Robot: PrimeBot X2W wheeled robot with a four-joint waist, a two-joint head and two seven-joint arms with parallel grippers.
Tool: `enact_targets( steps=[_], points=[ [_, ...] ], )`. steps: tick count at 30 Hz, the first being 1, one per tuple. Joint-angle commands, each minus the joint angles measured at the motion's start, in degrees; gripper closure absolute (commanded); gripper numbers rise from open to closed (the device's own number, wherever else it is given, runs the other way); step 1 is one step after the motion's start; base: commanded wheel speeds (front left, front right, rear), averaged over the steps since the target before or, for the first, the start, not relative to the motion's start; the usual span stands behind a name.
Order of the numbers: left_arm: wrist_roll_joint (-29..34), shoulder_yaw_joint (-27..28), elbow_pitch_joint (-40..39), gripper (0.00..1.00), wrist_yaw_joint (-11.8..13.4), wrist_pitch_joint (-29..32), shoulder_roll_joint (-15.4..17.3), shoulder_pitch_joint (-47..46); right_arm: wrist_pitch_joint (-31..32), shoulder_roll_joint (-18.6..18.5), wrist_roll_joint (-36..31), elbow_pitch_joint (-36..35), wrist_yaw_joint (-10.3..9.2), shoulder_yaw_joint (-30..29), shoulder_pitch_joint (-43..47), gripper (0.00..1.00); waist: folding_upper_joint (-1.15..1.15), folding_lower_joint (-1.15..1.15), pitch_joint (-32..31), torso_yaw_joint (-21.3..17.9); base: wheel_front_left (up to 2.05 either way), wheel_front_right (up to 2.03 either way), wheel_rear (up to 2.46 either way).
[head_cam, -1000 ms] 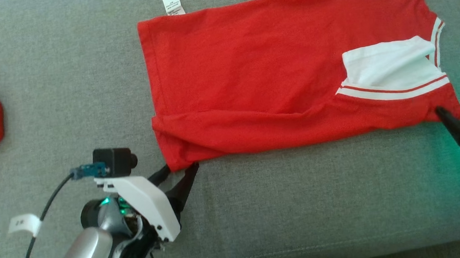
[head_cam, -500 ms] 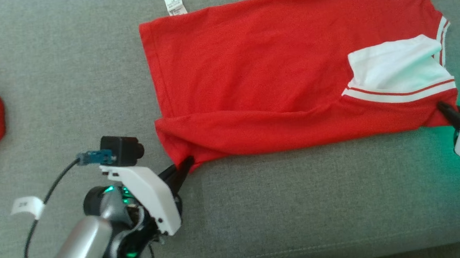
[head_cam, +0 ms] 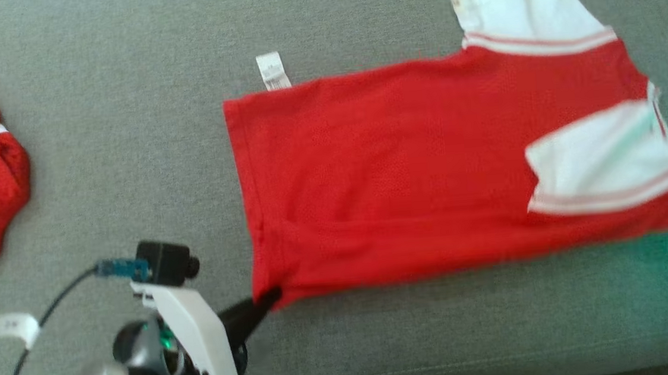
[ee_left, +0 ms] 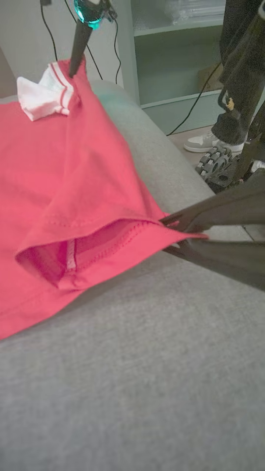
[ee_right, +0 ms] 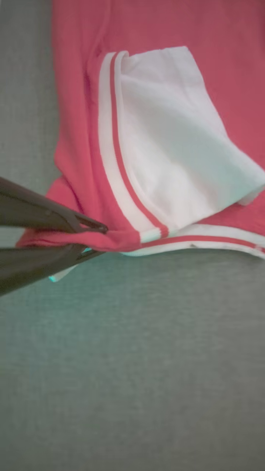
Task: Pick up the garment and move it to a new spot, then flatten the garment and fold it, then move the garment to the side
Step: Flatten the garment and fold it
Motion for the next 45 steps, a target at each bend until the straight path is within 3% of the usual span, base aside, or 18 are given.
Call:
enact_targets(
  steps=[1,3,4,5,6,7,10,16,18,22,24,31,39,45],
  points=[
    [-0.2,2.3,-1.8,1.0,-0.2,-0.1,1.6,-0.9,0.3,-1.9,0.2,-2.1,-0.04,0.0,0.9,1.0,0.0,0.0,0.0,0.0,0.0,0.0,0.0],
    [-0.3,1.8,-1.2,1.0,-0.2,-0.7,1.0,0.4,-0.1,-0.8,-0.6,-2.2,-0.04,0.0,2.9,1.0,0.0,0.0,0.1,0.1,0.0,0.0,0.0],
    [-0.1,1.6,-0.7,0.8,0.0,-1.3,0.6,0.9,-0.7,-0.2,-1.0,-2.2,-0.04,0.0,3.4,0.85,0.0,0.0,0.2,0.2,0.0,0.0,0.0],
    [0.2,1.4,-0.2,0.61,0.2,-1.8,0.3,1.2,-1.5,0.4,-1.3,-2.4,-0.04,0.1,3.8,0.4,0.0,0.0,0.3,0.2,0.0,0.0,0.0],
    [0.6,1.2,0.2,0.18,0.3,-2.4,0.0,1.5,-2.2,1.0,-1.4,-2.5,-0.04,-0.1,4.1,0.0,0.0,0.0,0.4,0.3,0.0,0.0,0.0],
    [1.1,1.1,0.6,0.0,0.4,-3.1,-0.1,1.7,-2.8,1.4,-1.5,-2.6,-0.04,-0.1,4.2,0.0,0.0,0.0,0.4,0.3,0.0,0.0,0.0],
    [2.3,1.1,0.5,0.0,0.9,-4.7,-0.3,2.7,-3.7,1.4,-1.5,-3.5,-0.04,-1.1,4.2,0.0,0.0,0.0,0.5,0.3,0.0,0.0,0.0],
    [10.5,3.4,-4.3,0.0,5.7,-7.4,3.2,-0.7,-6.9,-1.1,-1.5,-6.8,-0.04,-5.0,-3.7,0.0,0.0,0.0,4.0,1.3,0.0,0.0,0.0],
    [12.8,4.2,-5.4,0.0,7.7,-8.4,2.0,-5.0,-8.1,-1.5,-2.2,-7.2,-0.04,-4.5,-8.1,0.0,0.0,0.0,6.0,2.2,0.0,0.0,0.0],
    [15.0,3.2,-2.9,0.0,8.9,-8.1,-2.1,-14.8,-9.1,-1.8,-4.9,-4.9,-0.04,-1.3,-18.1,0.0,0.0,0.0,10.2,4.2,0.0,0.0,0.0],
    [16.5,1.3,2.3,0.0,8.3,-7.3,-4.6,-21.3,-9.5,-1.6,-6.8,-1.0,-0.04,1.5,-25.5,0.0,0.0,0.0,12.8,5.9,0.0,0.0,0.0],
    [17.9,-2.3,11.2,0.0,5.8,-7.6,-9.3,-29.7,-12.4,-1.4,-12.0,11.7,-0.04,4.9,-37.9,0.0,0.0,0.0,16.1,9.2,0.0,0.0,0.0],
    [18.8,-5.2,15.4,0.0,3.9,-8.1,-12.5,-34.1,-14.6,-0.8,-15.1,21.9,-0.04,5.4,-43.7,0.0,0.0,0.0,17.3,11.1,0.0,0.0,0.0],
    [18.3,-6.0,16.7,0.0,2.6,-7.3,-12.9,-35.7,-14.6,-0.2,-14.9,25.7,-0.04,7.3,-46.0,0.0,0.0,0.0,17.6,10.5,0.0,0.0,0.0]
  ],
)
